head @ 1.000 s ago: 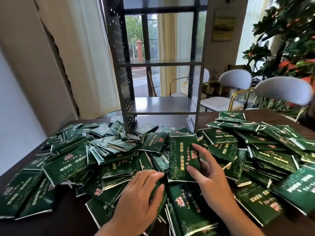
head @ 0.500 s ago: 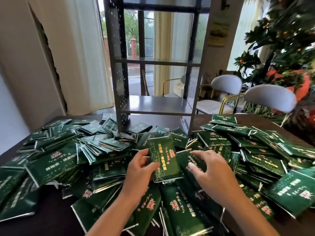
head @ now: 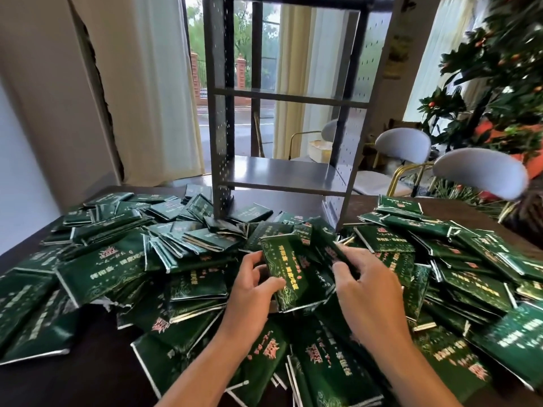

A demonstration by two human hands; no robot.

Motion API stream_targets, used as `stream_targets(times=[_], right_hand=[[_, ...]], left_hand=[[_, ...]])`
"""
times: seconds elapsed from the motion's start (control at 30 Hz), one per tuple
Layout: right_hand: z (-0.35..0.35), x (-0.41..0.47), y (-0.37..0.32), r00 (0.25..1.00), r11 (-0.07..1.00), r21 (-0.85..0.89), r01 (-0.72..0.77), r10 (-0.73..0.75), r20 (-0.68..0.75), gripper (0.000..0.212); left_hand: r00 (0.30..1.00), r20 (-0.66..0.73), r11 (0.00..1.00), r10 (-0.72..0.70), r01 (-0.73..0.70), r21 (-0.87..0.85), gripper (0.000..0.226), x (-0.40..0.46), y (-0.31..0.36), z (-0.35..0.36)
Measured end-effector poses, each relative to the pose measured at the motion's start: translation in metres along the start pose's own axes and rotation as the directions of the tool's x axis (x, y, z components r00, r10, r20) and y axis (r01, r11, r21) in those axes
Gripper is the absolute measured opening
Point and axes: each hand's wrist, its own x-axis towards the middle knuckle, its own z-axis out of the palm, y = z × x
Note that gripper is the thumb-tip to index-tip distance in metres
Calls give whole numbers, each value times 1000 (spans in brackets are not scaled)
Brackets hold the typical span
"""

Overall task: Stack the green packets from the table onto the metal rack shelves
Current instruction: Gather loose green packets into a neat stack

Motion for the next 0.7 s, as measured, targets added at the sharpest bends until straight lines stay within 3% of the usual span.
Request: stream_targets(times=[0.2, 0.27, 0.37, 0.4, 0.47, 0.57, 0.7], right_hand=[[25, -18, -14, 930, 956, -106, 274, -235, 283, 45], [20, -17, -11, 927, 972, -11, 236, -222, 301, 40], [-1, -7, 0, 925, 986, 133, 99, -140, 352, 50], [-11, -4, 4, 918, 990, 100, 104, -134, 373, 51], [-29, 2, 14, 896, 972, -129, 198, -126, 425, 49], [-43, 6, 25, 838, 841, -478, 254, 55, 543, 69], [-40, 8, 31, 843, 883, -452, 125, 145, 517, 66]], left_hand=[[996, 65, 964, -58, 73, -257, 22, -5, 8, 0], [998, 53, 976, -36, 46, -212, 25, -5, 7, 0], [1000, 12, 993, 7, -6, -116, 26, -4, 3, 1], [1000, 9, 995, 13, -12, -103, 25, -4, 2, 1], [1000, 23, 995, 21, -18, -95, 24, -3, 1, 2], [1000, 25, 996, 10, -8, -90, 23, -2, 1, 2], [1000, 18, 998, 12, -11, -68, 24, -1, -2, 2]])
